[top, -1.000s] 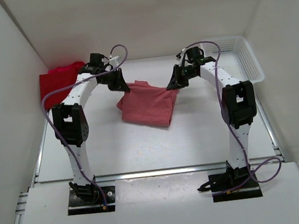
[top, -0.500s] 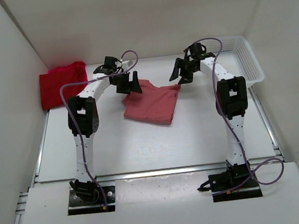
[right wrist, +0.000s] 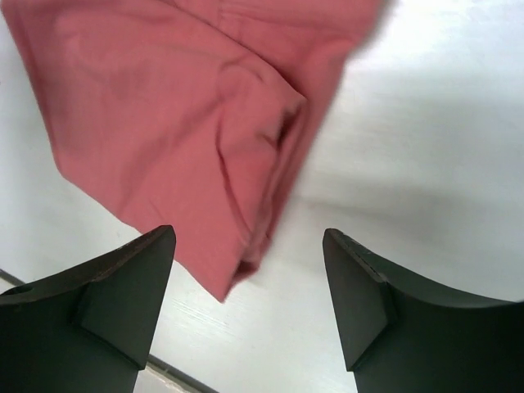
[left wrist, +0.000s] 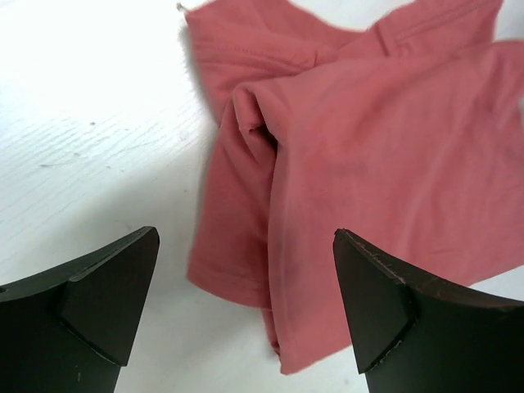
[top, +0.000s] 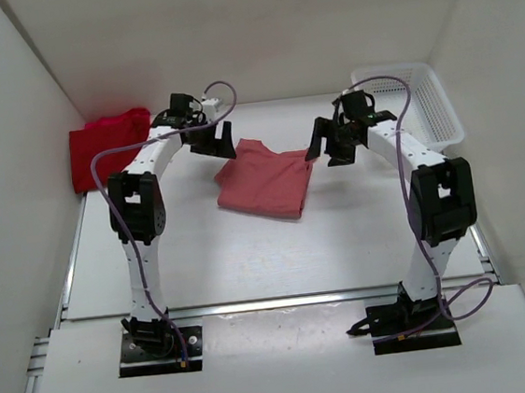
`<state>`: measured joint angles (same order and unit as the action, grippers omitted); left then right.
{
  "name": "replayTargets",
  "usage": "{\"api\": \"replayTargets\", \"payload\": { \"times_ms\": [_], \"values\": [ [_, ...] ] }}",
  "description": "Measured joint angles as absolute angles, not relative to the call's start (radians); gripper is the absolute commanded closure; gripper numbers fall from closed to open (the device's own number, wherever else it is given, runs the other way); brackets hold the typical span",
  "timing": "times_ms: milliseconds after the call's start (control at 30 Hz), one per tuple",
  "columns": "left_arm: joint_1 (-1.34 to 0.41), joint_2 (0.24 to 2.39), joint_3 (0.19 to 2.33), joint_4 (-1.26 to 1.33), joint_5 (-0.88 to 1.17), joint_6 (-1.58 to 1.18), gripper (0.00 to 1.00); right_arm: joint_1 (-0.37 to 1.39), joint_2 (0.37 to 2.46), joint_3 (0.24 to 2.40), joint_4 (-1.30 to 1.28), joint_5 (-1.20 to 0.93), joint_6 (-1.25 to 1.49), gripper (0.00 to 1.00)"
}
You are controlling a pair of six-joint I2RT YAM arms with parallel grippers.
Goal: Fold and stack the t-shirts
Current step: Fold the long partially folded tshirt into a neat square, then put the neatly folded tshirt into the corner of the board with the left arm
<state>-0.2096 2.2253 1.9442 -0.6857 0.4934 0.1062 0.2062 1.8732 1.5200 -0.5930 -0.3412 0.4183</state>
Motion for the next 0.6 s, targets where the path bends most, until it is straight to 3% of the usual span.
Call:
{"api": "replayTargets", "payload": {
  "times_ms": [467, 600],
  "values": [
    [-0.268, 2.344, 1.947, -0.794, 0.479, 0.205, 0.02, 0.136, 1.663, 1.294, -0.546, -0.329, 0.418, 0.28],
    [-0.29, 2.344, 1.951, -0.836, 0.478, 0.235, 0.21, 0.134, 1.622, 1.29, -0.526, -0.327, 0.418, 0.28]
  ]
}}
